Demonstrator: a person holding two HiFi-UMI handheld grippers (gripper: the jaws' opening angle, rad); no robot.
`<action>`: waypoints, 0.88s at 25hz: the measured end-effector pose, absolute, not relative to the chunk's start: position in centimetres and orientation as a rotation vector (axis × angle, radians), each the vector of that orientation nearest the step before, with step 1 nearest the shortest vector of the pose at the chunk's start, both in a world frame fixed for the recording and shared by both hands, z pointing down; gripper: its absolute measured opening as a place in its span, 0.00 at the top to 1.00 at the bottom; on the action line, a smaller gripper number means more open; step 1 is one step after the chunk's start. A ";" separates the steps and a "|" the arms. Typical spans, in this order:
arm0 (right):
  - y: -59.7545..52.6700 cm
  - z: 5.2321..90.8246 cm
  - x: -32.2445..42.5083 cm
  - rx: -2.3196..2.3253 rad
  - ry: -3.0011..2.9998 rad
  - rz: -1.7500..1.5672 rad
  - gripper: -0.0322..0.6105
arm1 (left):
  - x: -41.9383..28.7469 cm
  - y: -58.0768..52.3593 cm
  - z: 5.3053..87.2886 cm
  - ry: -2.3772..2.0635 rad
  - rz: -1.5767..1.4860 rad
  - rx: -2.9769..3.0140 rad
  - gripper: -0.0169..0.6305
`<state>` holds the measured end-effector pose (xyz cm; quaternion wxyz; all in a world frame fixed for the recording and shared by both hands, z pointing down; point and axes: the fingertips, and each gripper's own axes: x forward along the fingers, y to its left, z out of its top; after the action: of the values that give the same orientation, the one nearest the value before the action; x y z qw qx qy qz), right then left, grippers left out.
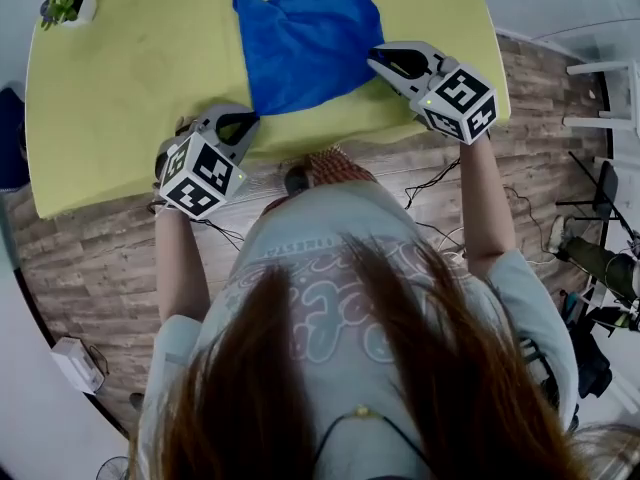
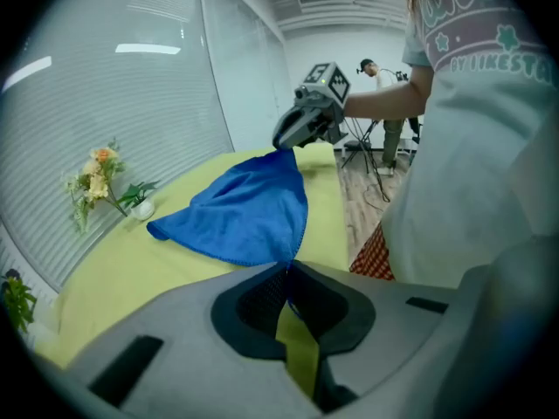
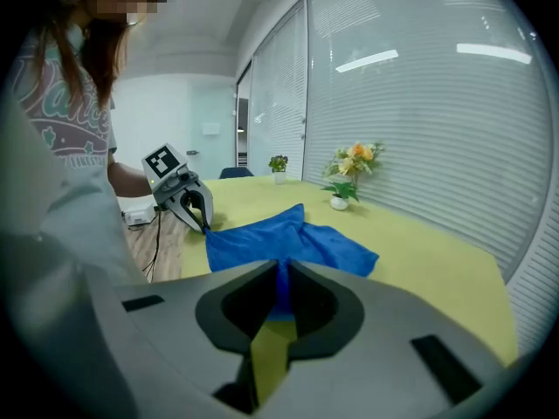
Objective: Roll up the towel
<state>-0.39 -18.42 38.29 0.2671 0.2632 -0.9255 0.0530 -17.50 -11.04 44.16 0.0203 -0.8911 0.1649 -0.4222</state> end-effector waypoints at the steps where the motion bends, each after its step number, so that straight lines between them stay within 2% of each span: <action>1: -18.0 37.8 0.3 0.748 -2.504 0.139 0.89 | -17.5 -11.1 43.4 0.529 -1.268 -2.791 0.94; 10: -19.1 30.2 2.4 0.937 -2.654 -0.033 0.91 | -18.6 -15.9 33.1 0.750 -0.993 -2.697 0.94; 16: -28.8 24.7 1.8 1.040 -2.584 -0.255 0.92 | -18.8 -25.9 27.1 0.826 -0.960 -2.638 0.94; 22: -39.9 20.7 1.5 1.086 -2.569 -0.296 0.92 | -19.8 -36.4 20.4 1.020 -0.921 -2.564 0.94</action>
<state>1.46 -39.90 20.69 0.1677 0.3816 -0.9030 -0.1040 -19.83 -36.36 20.41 0.1159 -0.8754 0.3483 -0.3145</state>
